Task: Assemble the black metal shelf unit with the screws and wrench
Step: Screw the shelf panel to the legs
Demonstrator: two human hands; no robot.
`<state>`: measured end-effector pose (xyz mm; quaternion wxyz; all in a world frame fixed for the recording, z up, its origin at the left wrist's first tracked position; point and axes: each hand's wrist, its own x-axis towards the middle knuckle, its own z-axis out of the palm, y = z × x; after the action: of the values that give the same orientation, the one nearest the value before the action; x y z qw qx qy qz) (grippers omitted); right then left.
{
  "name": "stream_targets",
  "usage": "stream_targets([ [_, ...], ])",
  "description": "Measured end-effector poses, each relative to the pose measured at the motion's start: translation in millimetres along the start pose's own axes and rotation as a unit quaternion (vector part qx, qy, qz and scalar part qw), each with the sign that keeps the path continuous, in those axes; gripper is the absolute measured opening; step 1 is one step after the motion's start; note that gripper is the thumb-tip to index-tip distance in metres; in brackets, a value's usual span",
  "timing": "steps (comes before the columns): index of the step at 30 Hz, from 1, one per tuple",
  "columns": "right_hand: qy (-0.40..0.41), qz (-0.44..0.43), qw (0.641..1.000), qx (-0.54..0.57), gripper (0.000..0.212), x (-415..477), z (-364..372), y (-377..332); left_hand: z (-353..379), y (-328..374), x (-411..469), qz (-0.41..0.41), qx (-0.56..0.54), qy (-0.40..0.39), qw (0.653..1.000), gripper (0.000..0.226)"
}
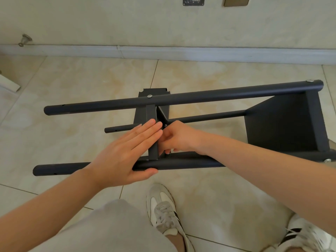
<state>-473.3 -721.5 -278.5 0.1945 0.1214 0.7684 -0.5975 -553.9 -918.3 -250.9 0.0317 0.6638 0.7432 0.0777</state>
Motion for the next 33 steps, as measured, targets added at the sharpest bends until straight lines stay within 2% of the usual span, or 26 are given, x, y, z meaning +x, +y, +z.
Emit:
stream_targets([
  [13, -0.107, 0.045, 0.991, 0.073, 0.007, 2.5, -7.2, 5.0, 2.0, -1.4, -0.9, 0.001, -0.001, -0.003, 1.0, 0.082],
  [27, -0.147, 0.11, 0.981, 0.06, 0.005, 10.6, -10.2, -0.4, 1.9, -1.7, -2.3, 0.005, 0.013, 0.004, 1.0, 0.082],
  [33, -0.178, 0.14, 0.971, 0.072, 0.019, 12.5, -10.5, -1.0, 3.0, -2.1, -1.9, 0.012, 0.013, 0.009, 1.0, 0.081],
])
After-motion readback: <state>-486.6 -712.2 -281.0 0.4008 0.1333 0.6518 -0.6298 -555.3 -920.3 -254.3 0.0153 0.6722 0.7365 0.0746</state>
